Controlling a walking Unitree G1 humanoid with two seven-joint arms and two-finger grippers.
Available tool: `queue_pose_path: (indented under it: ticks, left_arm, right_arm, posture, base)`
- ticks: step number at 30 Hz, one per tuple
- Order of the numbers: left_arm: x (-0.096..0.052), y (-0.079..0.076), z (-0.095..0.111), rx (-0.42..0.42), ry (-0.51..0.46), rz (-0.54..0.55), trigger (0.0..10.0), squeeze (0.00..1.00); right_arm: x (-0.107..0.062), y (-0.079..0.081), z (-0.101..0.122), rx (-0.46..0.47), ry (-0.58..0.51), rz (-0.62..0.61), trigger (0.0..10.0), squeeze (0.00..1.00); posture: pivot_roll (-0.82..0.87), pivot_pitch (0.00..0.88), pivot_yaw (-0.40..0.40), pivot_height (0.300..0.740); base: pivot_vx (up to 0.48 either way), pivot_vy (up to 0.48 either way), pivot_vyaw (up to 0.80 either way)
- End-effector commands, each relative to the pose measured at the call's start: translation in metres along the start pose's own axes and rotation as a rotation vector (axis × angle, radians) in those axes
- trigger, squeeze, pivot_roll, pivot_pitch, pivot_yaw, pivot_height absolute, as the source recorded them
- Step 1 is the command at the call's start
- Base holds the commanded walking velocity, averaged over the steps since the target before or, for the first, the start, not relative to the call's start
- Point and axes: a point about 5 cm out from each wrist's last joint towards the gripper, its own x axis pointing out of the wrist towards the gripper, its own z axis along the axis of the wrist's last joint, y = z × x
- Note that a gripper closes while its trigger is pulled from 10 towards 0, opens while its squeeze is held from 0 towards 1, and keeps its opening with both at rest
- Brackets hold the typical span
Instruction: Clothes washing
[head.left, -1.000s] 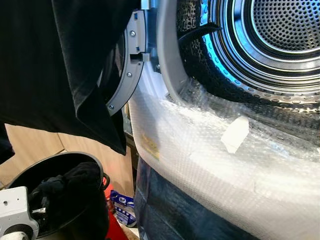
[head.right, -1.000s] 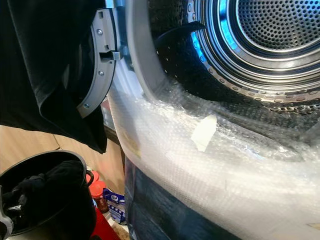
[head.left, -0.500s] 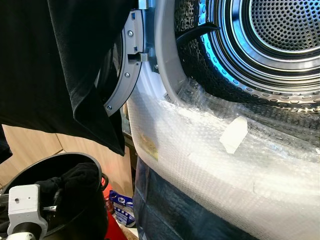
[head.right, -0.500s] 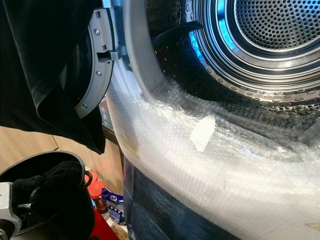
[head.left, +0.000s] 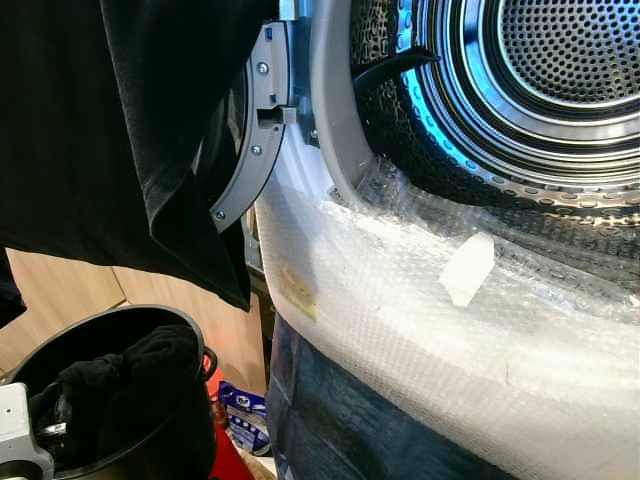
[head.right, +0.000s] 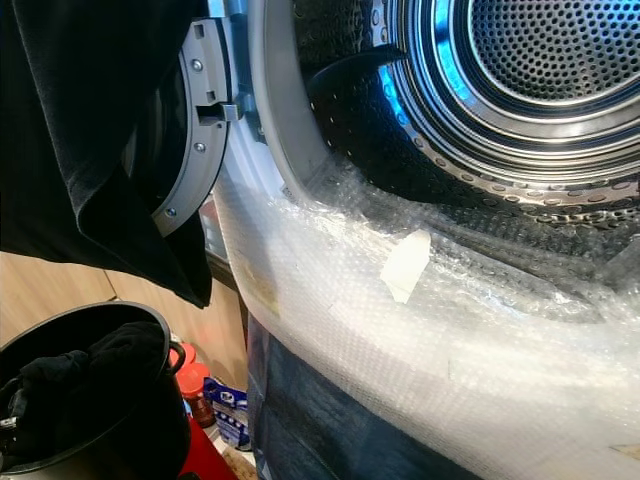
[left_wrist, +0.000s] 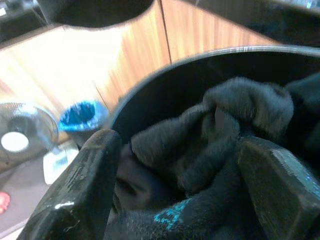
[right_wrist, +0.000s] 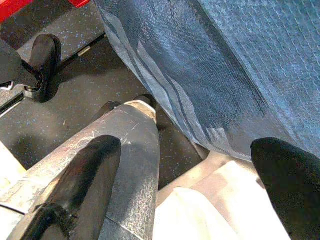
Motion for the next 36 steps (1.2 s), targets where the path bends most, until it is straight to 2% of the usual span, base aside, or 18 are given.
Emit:
queue_pose_path:
  ticks: [1, 5, 6, 7, 8, 11, 16, 19, 20, 21, 22, 23, 36]
  left_arm:
    - [0.001, -0.001, -0.002, 0.006, 0.020, 0.003, 10.0, 0.00]
    - [0.001, -0.001, -0.002, 0.006, 0.021, 0.004, 10.0, 0.00]
    - [0.000, -0.010, -0.007, 0.022, 0.041, -0.064, 10.0, 0.00]
    - [0.000, -0.010, -0.007, 0.022, 0.041, -0.064, 10.0, 0.00]
    - [-0.004, -0.024, -0.014, 0.036, 0.071, -0.162, 10.0, 0.00]
    - [-0.006, -0.029, -0.017, 0.048, 0.085, -0.198, 10.0, 0.00]
    - [-0.008, -0.035, -0.028, 0.128, 0.135, -0.264, 10.0, 0.00]
    - [-0.010, -0.037, -0.028, 0.119, 0.126, -0.280, 10.0, 0.00]
    - [-0.010, -0.037, -0.027, 0.112, 0.120, -0.277, 8.2, 0.00]
    - [-0.009, -0.037, -0.026, 0.110, 0.116, -0.275, 3.6, 0.00]
    - [-0.009, -0.037, -0.025, 0.110, 0.112, -0.274, 1.1, 0.00]
    - [-0.008, -0.037, -0.025, 0.112, 0.110, -0.275, 0.0, 0.00]
    - [-0.007, -0.036, -0.021, 0.137, 0.086, -0.294, 0.0, 0.00]
  right_arm:
    - [0.000, 0.002, -0.003, -0.001, 0.014, 0.007, 10.0, 0.00]
    - [0.000, 0.002, -0.003, -0.001, 0.014, 0.007, 10.0, 0.00]
    - [0.000, 0.003, -0.003, -0.005, 0.014, 0.009, 10.0, 0.00]
    - [0.000, 0.003, -0.003, -0.005, 0.014, 0.009, 10.0, 0.00]
    - [0.000, 0.004, -0.002, -0.012, 0.014, 0.011, 10.0, 0.00]
    - [0.001, 0.004, -0.002, -0.015, 0.014, 0.013, 10.0, 0.00]
    - [0.001, 0.004, -0.002, -0.018, 0.013, 0.012, 10.0, 0.00]
    - [0.001, 0.005, -0.002, -0.016, 0.012, 0.012, 10.0, 0.00]
    - [0.001, 0.005, -0.002, -0.015, 0.012, 0.012, 10.0, 0.00]
    - [0.001, 0.005, -0.002, -0.014, 0.012, 0.012, 10.0, 0.00]
    - [0.001, 0.005, -0.003, -0.014, 0.013, 0.012, 10.0, 0.00]
    - [0.001, 0.005, -0.003, -0.015, 0.014, 0.012, 10.0, 0.00]
    - [0.001, 0.006, -0.002, -0.010, 0.009, 0.009, 10.0, 0.00]
  posture:
    - [0.16, 0.000, -0.025, 0.740]
    - [0.16, 0.000, -0.025, 0.740]
    - [0.15, 0.000, -0.029, 0.740]
    - [0.15, 0.000, -0.029, 0.740]
    - [0.15, 0.000, -0.029, 0.740]
    - [0.15, 0.000, -0.029, 0.740]
    - [0.15, 0.000, -0.029, 0.740]
    - [0.15, 0.000, -0.025, 0.740]
    - [0.15, 0.000, -0.025, 0.740]
    - [0.15, 0.000, -0.027, 0.740]
    - [0.16, 0.000, -0.028, 0.740]
    - [0.16, 0.000, -0.028, 0.740]
    - [0.16, 0.000, -0.026, 0.740]
  base:
    - [0.000, 0.000, 0.00]
    - [0.000, 0.000, 0.00]
    - [0.000, 0.000, 0.00]
    - [0.000, 0.000, 0.00]
    - [0.000, 0.000, 0.00]
    - [0.000, 0.000, 0.00]
    - [0.000, 0.000, 0.00]
    - [0.000, 0.000, 0.00]
    - [0.000, 0.000, 0.00]
    - [0.000, 0.000, 0.00]
    - [0.000, 0.000, 0.00]
    - [0.000, 0.000, 0.00]
    - [0.000, 0.000, 0.00]
